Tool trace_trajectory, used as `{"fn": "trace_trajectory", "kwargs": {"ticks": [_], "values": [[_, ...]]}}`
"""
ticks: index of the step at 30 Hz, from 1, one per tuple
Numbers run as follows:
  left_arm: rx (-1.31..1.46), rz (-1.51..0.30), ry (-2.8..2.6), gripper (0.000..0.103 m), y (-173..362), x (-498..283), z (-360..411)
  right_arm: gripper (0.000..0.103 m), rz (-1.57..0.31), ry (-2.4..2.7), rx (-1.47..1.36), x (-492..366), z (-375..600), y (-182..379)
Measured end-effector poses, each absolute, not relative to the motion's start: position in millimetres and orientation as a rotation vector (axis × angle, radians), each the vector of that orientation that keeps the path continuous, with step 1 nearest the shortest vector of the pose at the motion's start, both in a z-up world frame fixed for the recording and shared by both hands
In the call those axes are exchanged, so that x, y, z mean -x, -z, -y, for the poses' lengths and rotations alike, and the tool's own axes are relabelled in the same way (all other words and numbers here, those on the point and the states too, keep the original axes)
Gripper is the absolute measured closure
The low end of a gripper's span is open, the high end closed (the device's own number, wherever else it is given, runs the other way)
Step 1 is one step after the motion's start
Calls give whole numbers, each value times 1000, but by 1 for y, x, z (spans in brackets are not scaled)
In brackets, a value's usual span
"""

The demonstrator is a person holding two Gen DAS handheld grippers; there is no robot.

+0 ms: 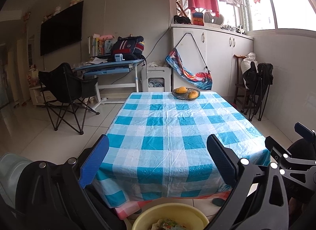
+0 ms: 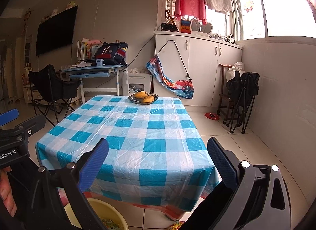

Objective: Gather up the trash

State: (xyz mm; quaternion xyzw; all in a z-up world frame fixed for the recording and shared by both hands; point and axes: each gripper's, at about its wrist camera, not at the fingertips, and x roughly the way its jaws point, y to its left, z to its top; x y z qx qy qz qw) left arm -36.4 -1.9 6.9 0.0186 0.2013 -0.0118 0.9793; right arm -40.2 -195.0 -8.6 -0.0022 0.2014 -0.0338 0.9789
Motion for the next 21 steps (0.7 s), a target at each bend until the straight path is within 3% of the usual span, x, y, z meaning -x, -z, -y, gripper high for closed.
{"fn": "trace_trajectory", "kwargs": {"ticks": [21], "values": [[-55,-409,19,7,-6,40,0,7,-432,90,-2,34,196,12]]}}
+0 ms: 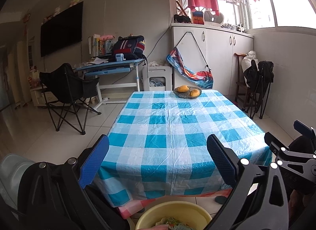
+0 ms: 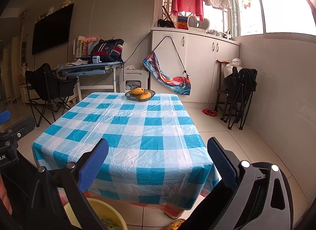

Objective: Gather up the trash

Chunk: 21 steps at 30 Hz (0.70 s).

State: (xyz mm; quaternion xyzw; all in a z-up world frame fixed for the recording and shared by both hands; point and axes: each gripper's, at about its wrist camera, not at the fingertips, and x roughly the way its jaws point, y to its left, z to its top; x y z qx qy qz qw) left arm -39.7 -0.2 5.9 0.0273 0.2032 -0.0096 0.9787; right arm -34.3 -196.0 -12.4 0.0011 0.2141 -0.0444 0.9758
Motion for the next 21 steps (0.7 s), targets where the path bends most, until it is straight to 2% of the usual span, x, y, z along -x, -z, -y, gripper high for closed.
{"fn": "trace_trajectory", "kwargs": {"ticks": [21], "values": [[-63,-444,5,7,-3,32,3,7,-446,90,-20,36,203,14]]}}
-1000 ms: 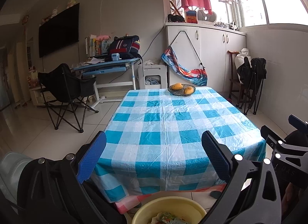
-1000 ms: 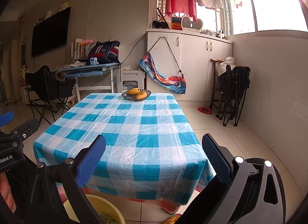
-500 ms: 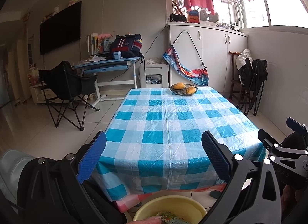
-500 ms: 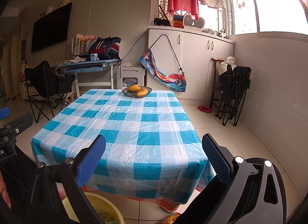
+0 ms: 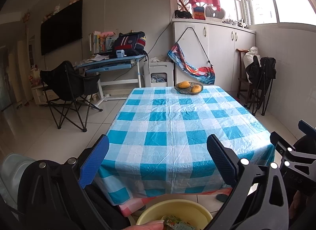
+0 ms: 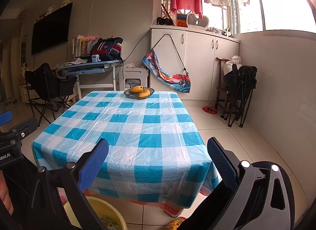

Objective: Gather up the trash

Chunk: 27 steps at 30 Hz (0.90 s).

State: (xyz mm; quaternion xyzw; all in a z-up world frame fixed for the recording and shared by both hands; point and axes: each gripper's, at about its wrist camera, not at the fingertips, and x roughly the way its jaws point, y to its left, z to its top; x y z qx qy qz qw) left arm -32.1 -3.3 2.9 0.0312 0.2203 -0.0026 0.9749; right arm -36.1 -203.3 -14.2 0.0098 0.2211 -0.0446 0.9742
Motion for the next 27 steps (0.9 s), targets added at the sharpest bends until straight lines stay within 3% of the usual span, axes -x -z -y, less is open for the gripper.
{"fn": "trace_trajectory", "kwargs": {"ticks": [27], "values": [[-83,-449,22,7,-1,32,12,7,-462,69,-9,33,201,13]]}}
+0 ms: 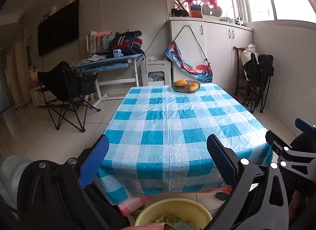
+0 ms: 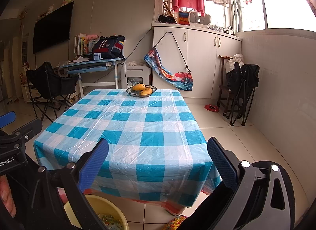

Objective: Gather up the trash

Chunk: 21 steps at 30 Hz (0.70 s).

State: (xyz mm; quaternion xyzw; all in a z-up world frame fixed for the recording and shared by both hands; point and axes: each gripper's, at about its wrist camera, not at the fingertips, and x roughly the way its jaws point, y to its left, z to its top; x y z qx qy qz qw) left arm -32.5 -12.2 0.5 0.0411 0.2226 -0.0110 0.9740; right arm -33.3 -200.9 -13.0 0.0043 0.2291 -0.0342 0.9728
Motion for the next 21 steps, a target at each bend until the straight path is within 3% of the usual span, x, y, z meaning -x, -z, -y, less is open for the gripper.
{"fn": "trace_trajectory", "kwargs": {"ticks": [21], "values": [[-96,-447,11,7,-2,31,12,7,-478,45,23,27,191,14]]}}
